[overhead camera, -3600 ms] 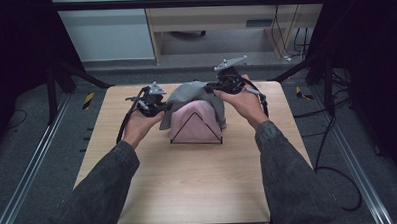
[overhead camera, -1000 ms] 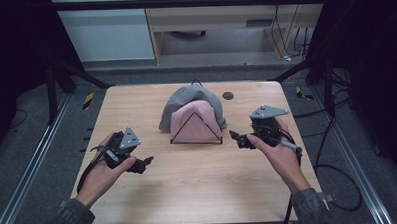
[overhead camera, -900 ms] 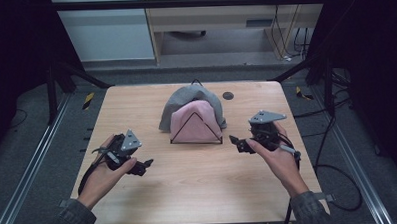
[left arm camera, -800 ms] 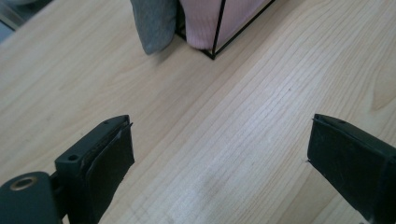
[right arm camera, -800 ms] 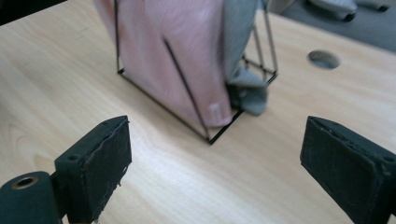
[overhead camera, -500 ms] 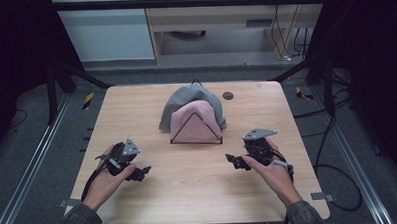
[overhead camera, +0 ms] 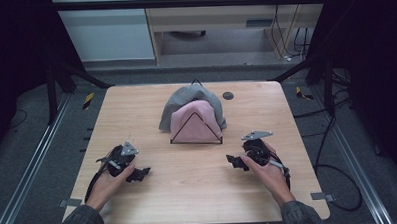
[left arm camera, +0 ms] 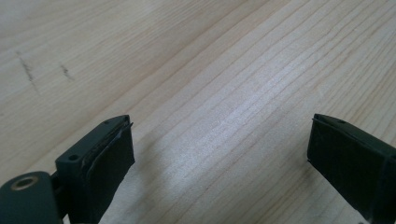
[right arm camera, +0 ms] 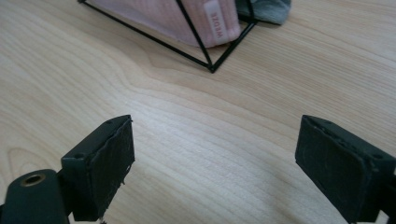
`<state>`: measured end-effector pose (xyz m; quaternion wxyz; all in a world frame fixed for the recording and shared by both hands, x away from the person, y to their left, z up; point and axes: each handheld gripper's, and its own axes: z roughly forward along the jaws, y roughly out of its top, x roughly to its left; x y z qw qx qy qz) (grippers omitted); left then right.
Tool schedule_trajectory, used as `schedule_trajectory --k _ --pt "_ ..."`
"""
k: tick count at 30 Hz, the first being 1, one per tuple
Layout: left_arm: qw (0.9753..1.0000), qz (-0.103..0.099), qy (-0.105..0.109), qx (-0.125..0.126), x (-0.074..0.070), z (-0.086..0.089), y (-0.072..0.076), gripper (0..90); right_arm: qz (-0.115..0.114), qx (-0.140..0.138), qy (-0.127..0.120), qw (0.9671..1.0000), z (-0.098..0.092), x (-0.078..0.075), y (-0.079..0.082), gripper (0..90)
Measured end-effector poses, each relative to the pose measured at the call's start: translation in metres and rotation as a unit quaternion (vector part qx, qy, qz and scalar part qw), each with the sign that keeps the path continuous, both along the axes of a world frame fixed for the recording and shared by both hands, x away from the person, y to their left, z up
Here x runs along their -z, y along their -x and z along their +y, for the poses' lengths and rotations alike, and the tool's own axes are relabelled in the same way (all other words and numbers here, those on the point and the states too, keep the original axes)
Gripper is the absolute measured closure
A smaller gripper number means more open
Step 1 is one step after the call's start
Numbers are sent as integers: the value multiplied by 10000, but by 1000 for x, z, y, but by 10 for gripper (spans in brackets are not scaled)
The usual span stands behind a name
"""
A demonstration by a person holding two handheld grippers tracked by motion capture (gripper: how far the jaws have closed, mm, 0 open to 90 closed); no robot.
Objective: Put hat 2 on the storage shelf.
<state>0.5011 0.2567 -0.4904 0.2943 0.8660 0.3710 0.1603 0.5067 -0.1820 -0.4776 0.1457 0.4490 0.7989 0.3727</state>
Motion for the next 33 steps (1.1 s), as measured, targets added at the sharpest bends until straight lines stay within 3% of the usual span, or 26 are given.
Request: schedule_trajectory --k 5,9,11,16,22,27,33 --pt "10000 84 -5 -48 5 -2 -2 54 68 118 -8 9999 -2 5 -2 106" --pt "10000 90 28 -21 6 -2 -1 46 73 139 236 9996 -4 9 -3 93" --pt "9999 95 63 -19 7 -2 -1 34 156 146 197 9996 -5 12 -3 89" --pt "9998 97 149 -75 10 2 -4 0 308 105 367 9988 -2 21 -3 63" --pt "9996 -24 271 -122 13 5 -1 0 0 51 654 9978 4 29 6 30" --pt "9994 -66 307 -112 13 6 0 0 -291 -5 478 9984 4 34 13 28" --pt "9993 -95 355 -91 14 7 0 0 -287 -5 478 9984 4 34 14 27"
